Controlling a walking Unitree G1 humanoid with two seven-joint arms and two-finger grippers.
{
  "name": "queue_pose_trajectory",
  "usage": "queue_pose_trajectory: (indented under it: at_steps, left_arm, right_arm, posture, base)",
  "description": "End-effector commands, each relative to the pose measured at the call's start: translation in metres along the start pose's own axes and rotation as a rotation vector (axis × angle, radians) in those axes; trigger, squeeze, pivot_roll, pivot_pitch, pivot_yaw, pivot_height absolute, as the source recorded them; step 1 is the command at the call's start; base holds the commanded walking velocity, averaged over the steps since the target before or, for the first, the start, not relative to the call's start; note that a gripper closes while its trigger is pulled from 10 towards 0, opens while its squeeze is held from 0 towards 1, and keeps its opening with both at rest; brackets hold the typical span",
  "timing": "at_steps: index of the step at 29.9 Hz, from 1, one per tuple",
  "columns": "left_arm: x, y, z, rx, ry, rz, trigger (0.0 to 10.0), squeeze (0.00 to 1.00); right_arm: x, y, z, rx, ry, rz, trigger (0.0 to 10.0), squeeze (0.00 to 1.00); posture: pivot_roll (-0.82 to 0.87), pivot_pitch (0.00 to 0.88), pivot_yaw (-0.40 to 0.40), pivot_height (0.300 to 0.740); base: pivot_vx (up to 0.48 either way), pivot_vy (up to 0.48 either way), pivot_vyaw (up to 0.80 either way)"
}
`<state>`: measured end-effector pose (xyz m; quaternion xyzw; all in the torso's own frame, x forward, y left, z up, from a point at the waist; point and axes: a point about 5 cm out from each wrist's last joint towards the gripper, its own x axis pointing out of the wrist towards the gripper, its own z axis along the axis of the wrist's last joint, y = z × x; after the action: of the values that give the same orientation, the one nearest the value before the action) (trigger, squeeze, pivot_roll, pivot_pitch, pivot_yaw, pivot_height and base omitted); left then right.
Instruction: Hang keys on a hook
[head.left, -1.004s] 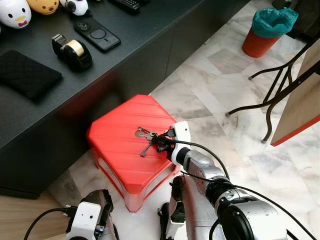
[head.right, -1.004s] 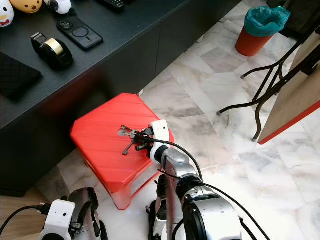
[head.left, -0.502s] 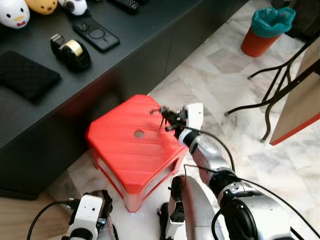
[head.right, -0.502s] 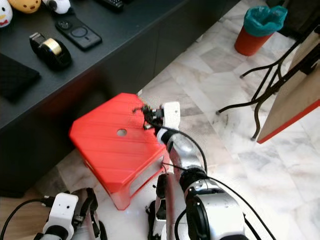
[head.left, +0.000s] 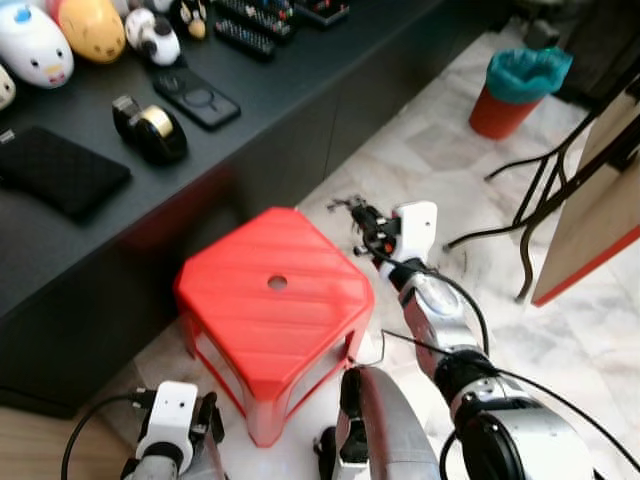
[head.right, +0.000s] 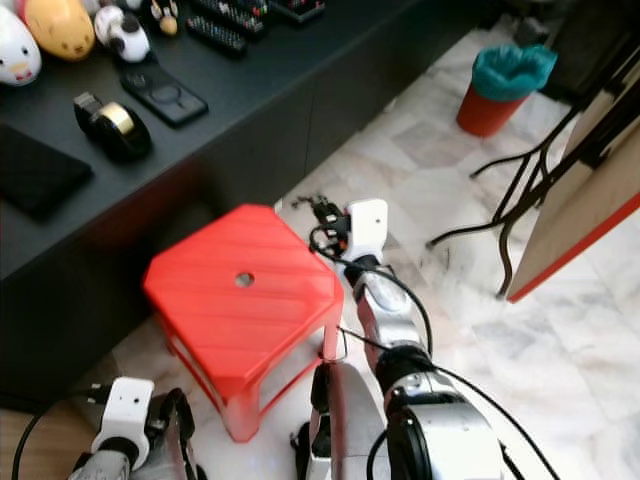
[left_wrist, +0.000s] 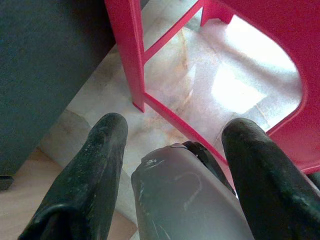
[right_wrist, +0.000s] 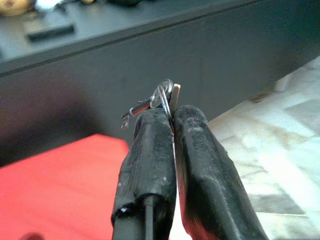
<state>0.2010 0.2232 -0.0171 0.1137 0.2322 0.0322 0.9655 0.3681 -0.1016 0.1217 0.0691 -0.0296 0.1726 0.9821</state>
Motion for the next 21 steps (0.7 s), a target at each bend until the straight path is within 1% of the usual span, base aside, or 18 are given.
queue_pose_trajectory:
  at_steps: [1,3,6,12,15,21]
  left_arm:
    - [-0.005,-0.004,-0.021,-0.027,0.082,-0.018,10.0,0.0]
    - [-0.002,-0.003,-0.021,-0.029,0.085,-0.017,10.0,0.0]
    - [0.005,-0.001,-0.019,-0.037,0.084,-0.02,10.0,0.0]
    - [0.01,0.0,-0.019,-0.034,0.091,-0.021,10.0,0.0]
    - [0.013,0.002,-0.018,-0.036,0.083,-0.017,10.0,0.0]
    - [0.015,0.003,-0.018,-0.035,0.078,-0.018,10.0,0.0]
  right_arm:
    - [-0.004,-0.007,0.002,-0.009,-0.017,-0.042,10.0,0.0]
    - [-0.004,-0.009,0.002,-0.006,-0.018,-0.059,10.0,0.0]
    - [-0.002,-0.01,0.003,0.006,-0.013,-0.085,10.0,0.0]
    - [-0.001,-0.011,0.0,0.001,0.014,-0.108,10.0,0.0]
    - [-0.001,-0.01,0.0,0.004,0.02,-0.106,10.0,0.0]
    - [0.0,-0.006,-0.002,0.008,0.032,-0.1,10.0,0.0]
  posture:
    - [0.11,0.075,-0.135,0.567]
    - [0.11,0.063,-0.13,0.567]
    - [0.1,0.042,-0.117,0.567]
    - [0.11,0.019,-0.113,0.567]
    - [0.11,0.012,-0.114,0.567]
    - [0.11,0.001,-0.109,0.567]
  base:
    - [0.0,0.0,0.0]
    - [0.0,0.0,0.0]
    - [-0.251,0.0,0.0]
    - [-0.255,0.0,0.0]
    - [-0.251,0.0,0.0]
    - [-0.249,0.0,0.0]
